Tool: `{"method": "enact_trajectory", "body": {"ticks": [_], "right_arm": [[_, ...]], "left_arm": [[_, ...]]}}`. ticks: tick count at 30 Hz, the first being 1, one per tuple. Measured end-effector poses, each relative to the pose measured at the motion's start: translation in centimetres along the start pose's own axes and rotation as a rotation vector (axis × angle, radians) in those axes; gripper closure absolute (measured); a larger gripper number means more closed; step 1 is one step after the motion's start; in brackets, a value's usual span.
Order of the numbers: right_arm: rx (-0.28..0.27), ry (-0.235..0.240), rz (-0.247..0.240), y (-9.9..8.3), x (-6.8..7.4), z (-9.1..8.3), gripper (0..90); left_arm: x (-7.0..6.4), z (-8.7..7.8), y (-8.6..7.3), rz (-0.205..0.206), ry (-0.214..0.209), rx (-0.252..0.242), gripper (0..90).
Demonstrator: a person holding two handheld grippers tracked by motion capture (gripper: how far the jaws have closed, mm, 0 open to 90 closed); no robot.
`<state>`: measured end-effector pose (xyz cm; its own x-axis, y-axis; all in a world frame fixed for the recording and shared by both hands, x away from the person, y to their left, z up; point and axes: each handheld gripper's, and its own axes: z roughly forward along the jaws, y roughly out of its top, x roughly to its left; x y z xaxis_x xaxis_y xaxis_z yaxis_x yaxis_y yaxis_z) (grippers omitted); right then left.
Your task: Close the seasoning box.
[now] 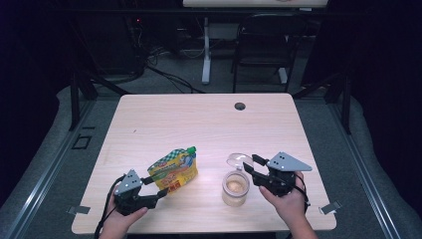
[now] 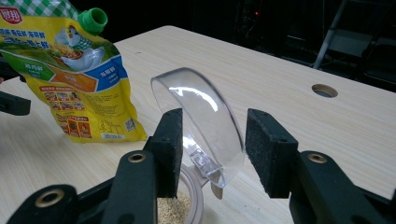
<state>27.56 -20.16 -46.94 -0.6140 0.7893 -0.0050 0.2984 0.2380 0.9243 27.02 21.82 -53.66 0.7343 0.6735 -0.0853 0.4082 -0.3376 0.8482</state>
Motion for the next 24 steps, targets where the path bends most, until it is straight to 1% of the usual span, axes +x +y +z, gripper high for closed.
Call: {"method": "enact_trajectory", "body": {"ticks": [5,11,18,24], "right_arm": [[0.004,0.008,-0.008,-0.1,0.3,-0.1,56.8],[0.024,0.0,-0.029,-0.4,0.8,-0.6,56.4],[0.038,0.001,-0.025,-1.0,1.1,-1.1,56.7],[0.047,-0.004,-0.024,-1.5,1.4,-1.3,60.1]], "left_arm": [[0.0,-0.1,0.0,0.001,-0.001,-0.002,36.6],[0.0,-0.1,0.0,-0.002,0.001,-0.006,36.7],[-0.1,0.0,0.0,0.003,0.004,0.001,36.8],[-0.1,0.0,0.0,0.003,0.003,0.003,36.7]]}}
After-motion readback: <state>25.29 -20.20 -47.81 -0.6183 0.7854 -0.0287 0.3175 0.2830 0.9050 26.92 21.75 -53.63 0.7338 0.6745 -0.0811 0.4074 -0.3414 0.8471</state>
